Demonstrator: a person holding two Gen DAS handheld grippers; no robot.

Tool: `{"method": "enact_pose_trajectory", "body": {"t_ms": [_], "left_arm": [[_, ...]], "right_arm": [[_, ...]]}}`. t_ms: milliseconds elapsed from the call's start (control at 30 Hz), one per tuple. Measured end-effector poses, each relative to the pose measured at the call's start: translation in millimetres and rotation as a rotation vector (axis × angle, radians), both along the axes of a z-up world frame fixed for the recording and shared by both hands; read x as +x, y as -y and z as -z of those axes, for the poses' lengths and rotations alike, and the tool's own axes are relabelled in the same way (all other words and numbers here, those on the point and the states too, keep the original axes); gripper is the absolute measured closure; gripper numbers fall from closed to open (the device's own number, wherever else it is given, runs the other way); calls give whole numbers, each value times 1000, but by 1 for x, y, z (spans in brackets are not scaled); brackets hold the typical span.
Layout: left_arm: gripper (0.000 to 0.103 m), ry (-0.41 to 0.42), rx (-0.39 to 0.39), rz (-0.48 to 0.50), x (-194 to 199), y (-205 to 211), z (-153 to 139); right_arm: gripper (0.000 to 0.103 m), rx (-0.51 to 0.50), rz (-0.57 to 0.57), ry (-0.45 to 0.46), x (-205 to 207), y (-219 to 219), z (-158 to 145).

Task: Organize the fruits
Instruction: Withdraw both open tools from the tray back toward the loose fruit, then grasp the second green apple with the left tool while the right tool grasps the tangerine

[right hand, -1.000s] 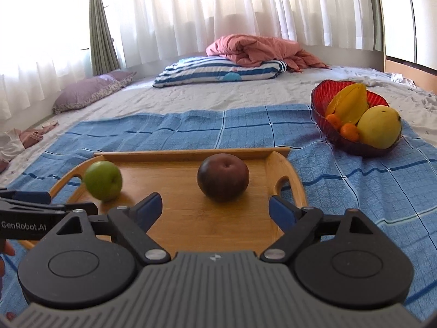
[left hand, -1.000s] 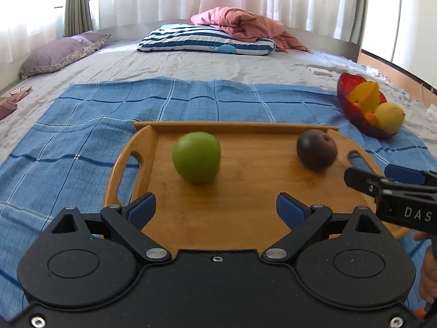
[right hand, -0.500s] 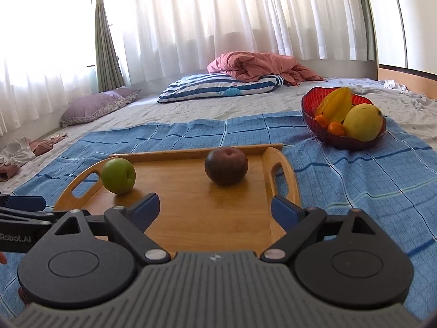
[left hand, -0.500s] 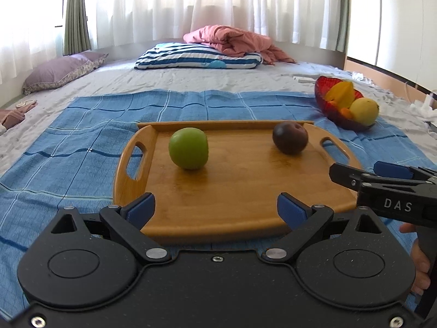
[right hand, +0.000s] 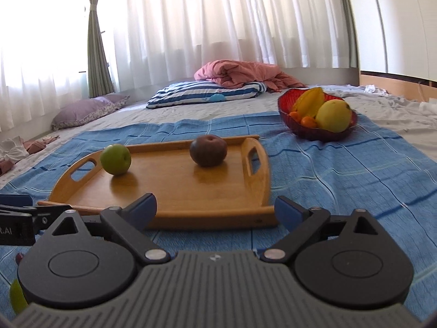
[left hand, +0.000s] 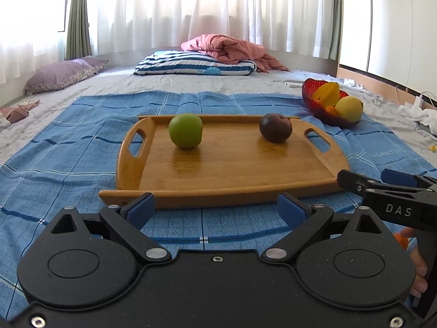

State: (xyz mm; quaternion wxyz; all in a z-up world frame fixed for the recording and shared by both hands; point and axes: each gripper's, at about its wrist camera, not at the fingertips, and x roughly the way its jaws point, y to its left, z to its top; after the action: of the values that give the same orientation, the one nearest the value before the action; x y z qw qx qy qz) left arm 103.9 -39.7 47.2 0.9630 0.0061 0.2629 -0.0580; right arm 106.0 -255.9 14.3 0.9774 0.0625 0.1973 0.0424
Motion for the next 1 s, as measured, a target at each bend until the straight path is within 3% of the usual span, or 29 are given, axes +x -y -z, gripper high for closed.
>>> {"method": "enact_pose_trajectory", "body": {"t_ms": [133,333,600,1000], "left_arm": [[2,24,2,-1,-15,0,3],[2,39,1,10,-35,2,8],[2,71,44,27,-58,11,13],[2,49,15,27,-85,13,23]], "right_arm": [[3,39,18,13,-17,6,6],[2,-6,46,25,-38,4,13],[1,9,77,24,-60,6,22],[1,-85,156,25,-83,-15,37]]}}
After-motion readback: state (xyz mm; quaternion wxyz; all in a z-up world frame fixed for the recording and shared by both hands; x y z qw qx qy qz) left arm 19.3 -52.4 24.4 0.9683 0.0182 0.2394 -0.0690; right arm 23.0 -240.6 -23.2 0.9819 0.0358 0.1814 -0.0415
